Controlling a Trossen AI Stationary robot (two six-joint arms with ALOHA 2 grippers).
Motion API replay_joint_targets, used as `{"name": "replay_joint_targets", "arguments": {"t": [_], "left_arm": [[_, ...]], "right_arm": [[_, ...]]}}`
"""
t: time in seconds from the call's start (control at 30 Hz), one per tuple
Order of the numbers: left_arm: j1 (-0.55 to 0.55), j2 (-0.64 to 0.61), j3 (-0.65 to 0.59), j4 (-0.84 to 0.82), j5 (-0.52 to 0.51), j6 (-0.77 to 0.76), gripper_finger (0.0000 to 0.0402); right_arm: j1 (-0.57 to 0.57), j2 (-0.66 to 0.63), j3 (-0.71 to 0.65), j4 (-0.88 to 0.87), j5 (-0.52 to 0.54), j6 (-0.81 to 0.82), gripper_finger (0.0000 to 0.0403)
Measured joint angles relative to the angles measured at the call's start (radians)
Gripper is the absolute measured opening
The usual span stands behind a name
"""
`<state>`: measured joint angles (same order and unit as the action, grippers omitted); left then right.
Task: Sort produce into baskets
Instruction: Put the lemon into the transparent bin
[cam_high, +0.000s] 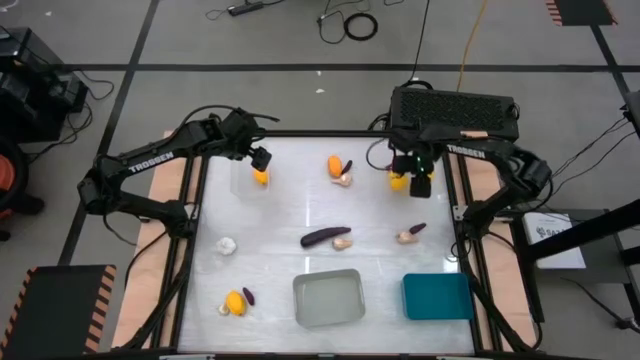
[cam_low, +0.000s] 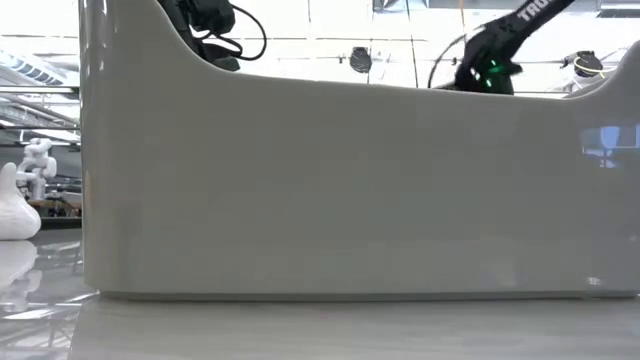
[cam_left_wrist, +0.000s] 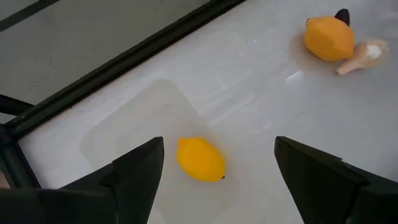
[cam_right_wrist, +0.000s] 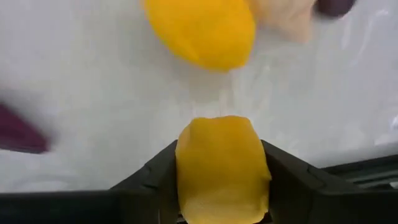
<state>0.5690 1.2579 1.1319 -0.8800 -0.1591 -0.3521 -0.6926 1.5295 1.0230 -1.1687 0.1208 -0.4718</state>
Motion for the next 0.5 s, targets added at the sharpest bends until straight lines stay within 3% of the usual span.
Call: {"name": "replay_joint_targets", "arguments": {"t": [0.2, 0.3, 0.4, 0.5], "left_arm": [[0.0, 0.0, 0.0, 0.004, 0.063, 0.007, 0.0313], [0.0, 0.0, 0.0, 0.009, 0.168, 0.042, 0.0313], [-0.011, 0.0, 0.0, 0.009, 0.249, 0.046, 0.0313], [-0.036, 0.0, 0.0, 0.009, 0.259, 0.057, 0.0313]], "right_arm": [[0.0, 0.0, 0.205, -0.034, -0.319, 0.107, 0.0147], [0.004, -0.001, 0.28, 0.007, -0.477, 0.173, 0.0151], [0.02, -0.001, 0.321, 0.019, -0.52, 0.208, 0.016], [0.039, -0.001, 0.333, 0.023, -0.52, 0.213, 0.0163]]}}
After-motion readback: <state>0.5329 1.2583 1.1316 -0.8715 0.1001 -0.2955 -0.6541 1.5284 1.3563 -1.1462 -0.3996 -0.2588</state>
